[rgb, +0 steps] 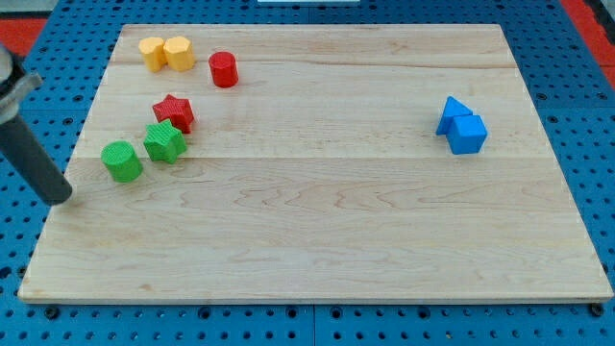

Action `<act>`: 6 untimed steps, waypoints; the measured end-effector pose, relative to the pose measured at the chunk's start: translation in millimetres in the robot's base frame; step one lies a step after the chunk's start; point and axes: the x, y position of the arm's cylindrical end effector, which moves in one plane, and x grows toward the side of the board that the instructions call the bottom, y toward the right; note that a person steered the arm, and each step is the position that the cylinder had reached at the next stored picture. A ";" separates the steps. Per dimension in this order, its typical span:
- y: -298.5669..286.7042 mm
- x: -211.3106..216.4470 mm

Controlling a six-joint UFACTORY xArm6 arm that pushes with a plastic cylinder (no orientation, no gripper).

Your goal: Push the green circle to the bottom side of the green star

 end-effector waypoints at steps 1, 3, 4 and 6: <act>15.3 -19.0; 92.9 -11.4; 110.8 -9.7; 110.3 -31.0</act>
